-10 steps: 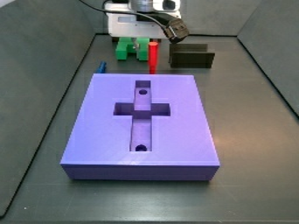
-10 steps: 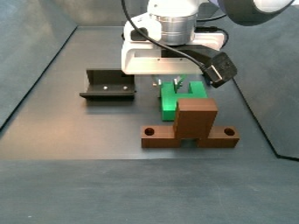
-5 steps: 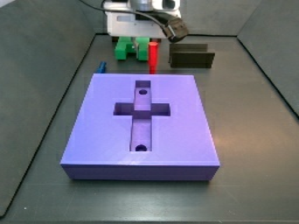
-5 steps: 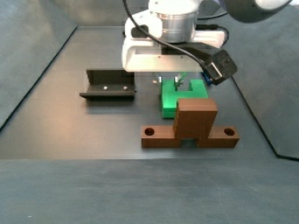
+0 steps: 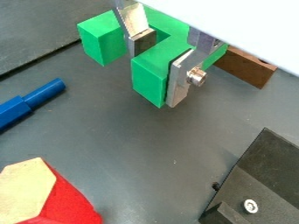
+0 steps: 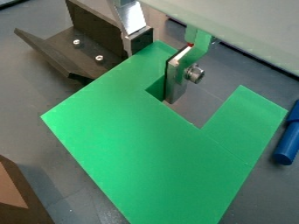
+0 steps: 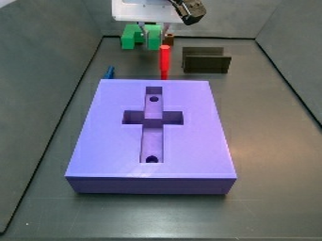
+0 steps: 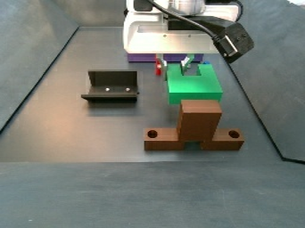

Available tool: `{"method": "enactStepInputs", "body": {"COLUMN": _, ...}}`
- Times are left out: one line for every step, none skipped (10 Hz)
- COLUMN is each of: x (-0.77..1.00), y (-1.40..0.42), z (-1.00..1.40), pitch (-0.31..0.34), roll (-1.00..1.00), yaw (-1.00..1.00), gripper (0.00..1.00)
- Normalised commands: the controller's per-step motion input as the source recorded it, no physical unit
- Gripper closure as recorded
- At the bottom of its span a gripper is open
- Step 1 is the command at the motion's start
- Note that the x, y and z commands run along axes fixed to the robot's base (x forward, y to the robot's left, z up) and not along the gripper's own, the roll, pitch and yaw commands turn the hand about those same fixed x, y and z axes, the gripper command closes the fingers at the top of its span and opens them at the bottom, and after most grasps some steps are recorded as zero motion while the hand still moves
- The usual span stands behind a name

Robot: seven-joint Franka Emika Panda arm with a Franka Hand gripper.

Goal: Pick up the green object. Move up. Place the green object on the fixture. Regrasp the green object. Move to above the board. Insert the green object.
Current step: Place the green object on the fixture.

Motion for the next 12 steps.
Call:
{"method": "enactStepInputs", "body": {"x": 0.0, "y": 0.0, "z": -0.04, "pitch": -0.046, "roll": -0.08, "yaw": 0.0, "gripper": 1.0}}
{"method": "enactStepInputs", "body": {"x": 0.0, "y": 0.0, "z": -0.04, "pitch": -0.091, "roll": -0.11, "yaw": 0.0, "gripper": 1.0}}
{"method": "enactStepInputs", "body": {"x": 0.07, "y": 0.0, "z": -0.01, "pitch": 0.0, "roll": -0.06, "yaw": -0.01, "gripper": 1.0}}
{"method": "enactStepInputs", "body": {"x": 0.17, "y": 0.0, "z": -0.05, "pitch": 0.0, "roll": -0.15, "yaw": -0.03, "gripper": 1.0}}
{"method": "enactStepInputs", "body": {"x": 0.19, "y": 0.07, "z": 0.0, "pitch": -0.163, "roll": -0.74, "yaw": -0.1, "gripper": 1.0}}
{"method": "enactStepInputs", "body": {"x": 0.31, "y": 0.05, "z": 0.16, "pitch": -0.266, "roll": -1.0, "yaw": -0.11, "gripper": 1.0}}
{"method": "enactStepInputs", "body": {"x": 0.32, "y": 0.04, "z": 0.16, "pitch": -0.291, "roll": -1.0, "yaw": -0.09, "gripper": 1.0}}
{"method": "enactStepInputs", "body": {"x": 0.35, "y": 0.02, "z": 0.15, "pitch": -0.24, "roll": -1.0, "yaw": -0.15, "gripper": 1.0}}
{"method": "enactStepInputs", "body": {"x": 0.34, "y": 0.01, "z": 0.15, "pitch": -0.231, "roll": -1.0, "yaw": -0.13, "gripper": 1.0}}
{"method": "enactStepInputs", "body": {"x": 0.51, "y": -0.14, "z": 0.33, "pitch": 0.0, "roll": -1.0, "yaw": -0.12, "gripper": 1.0}}
{"method": "enactStepInputs", "body": {"x": 0.55, "y": -0.29, "z": 0.49, "pitch": 0.031, "roll": -0.97, "yaw": -0.11, "gripper": 1.0}}
{"method": "enactStepInputs", "body": {"x": 0.55, "y": -0.29, "z": 0.49, "pitch": 0.009, "roll": -0.96, "yaw": -0.1, "gripper": 1.0}}
